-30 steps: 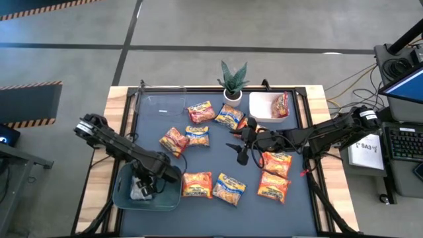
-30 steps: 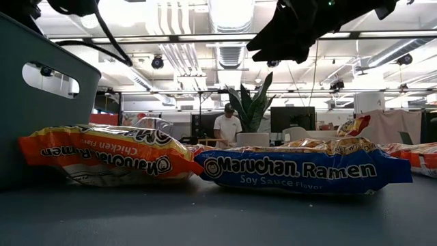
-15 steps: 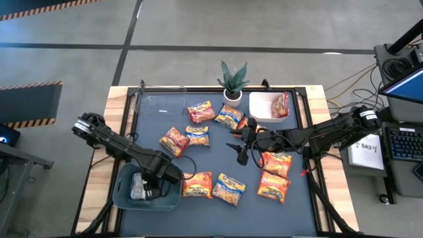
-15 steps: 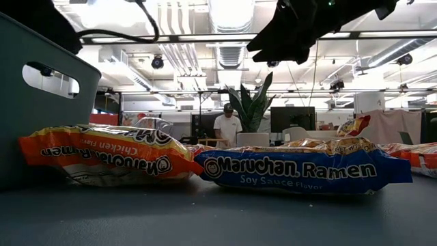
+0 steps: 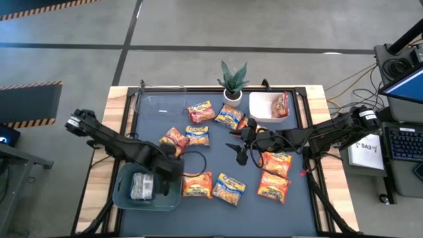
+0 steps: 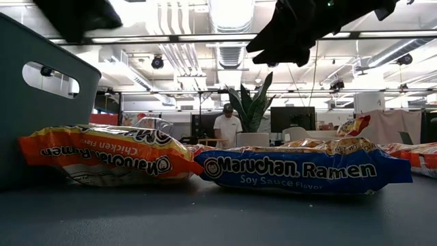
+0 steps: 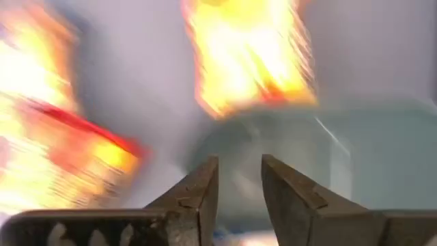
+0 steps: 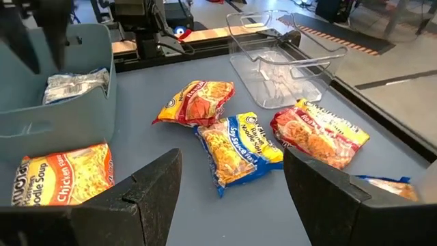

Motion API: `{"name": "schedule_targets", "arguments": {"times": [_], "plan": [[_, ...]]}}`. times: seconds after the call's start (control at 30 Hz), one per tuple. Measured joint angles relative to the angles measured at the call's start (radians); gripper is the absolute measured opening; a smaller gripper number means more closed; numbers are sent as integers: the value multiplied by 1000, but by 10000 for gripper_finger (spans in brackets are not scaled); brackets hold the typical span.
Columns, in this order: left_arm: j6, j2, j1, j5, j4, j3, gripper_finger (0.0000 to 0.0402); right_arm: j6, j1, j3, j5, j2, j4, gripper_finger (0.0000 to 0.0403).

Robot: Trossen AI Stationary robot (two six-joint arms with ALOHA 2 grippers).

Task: Sort Maruchan noodles
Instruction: Adjust the orange noodle pack

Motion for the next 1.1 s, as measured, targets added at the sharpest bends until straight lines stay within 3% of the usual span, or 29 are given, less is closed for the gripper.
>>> {"name": "schedule_targets", "arguments": {"times": [0.1,0.2,0.33,0.63,0.8,0.93,1.1], "plan": [[76,-57,7,-250,86,-5,80,26,0,1,-1,21,14,242],[149,-113,19,-399,168,-32,73,40,0,24,-5,43,12,236],[250,-191,37,-421,291,-115,66,41,0,85,-32,76,-30,227],[293,-307,73,-460,456,-326,56,86,0,325,-44,178,-390,219],[323,-328,74,-463,592,-405,56,107,0,427,-147,243,-566,219],[356,-326,76,-468,644,-439,56,121,2,457,-230,293,-608,219],[363,-326,76,-551,655,-442,56,186,3,462,-297,360,-595,219]]}}
